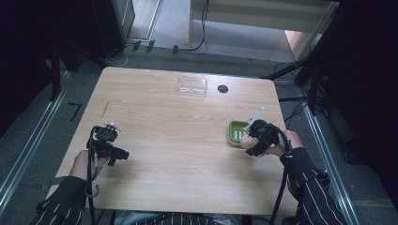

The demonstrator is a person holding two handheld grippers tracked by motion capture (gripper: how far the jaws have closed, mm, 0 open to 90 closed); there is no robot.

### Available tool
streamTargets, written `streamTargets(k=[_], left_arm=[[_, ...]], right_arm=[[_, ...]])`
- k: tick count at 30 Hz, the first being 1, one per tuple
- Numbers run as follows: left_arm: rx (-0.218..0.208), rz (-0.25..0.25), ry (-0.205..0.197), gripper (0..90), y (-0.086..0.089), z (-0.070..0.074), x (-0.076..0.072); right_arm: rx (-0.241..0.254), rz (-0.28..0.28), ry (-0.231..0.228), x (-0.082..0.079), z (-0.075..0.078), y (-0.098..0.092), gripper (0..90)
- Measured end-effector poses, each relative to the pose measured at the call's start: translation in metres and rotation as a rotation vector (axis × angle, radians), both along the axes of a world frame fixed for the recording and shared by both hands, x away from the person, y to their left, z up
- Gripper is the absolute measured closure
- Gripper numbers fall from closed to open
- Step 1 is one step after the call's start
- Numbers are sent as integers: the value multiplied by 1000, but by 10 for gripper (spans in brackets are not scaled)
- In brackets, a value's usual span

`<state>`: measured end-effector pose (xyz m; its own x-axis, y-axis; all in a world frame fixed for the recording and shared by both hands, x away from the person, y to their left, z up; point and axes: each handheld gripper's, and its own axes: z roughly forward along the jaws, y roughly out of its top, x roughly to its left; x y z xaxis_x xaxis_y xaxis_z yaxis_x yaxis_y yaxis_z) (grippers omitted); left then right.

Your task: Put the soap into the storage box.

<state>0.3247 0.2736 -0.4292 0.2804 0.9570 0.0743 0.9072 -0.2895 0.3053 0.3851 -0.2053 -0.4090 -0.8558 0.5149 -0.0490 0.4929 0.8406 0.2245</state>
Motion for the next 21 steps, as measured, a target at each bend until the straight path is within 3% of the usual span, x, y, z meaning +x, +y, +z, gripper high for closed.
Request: streamTargets(k=[21], left_arm=[[3, -5, 2, 148, 0, 0, 0]], right_arm=[[3, 43, -19, 18, 5, -1, 336]])
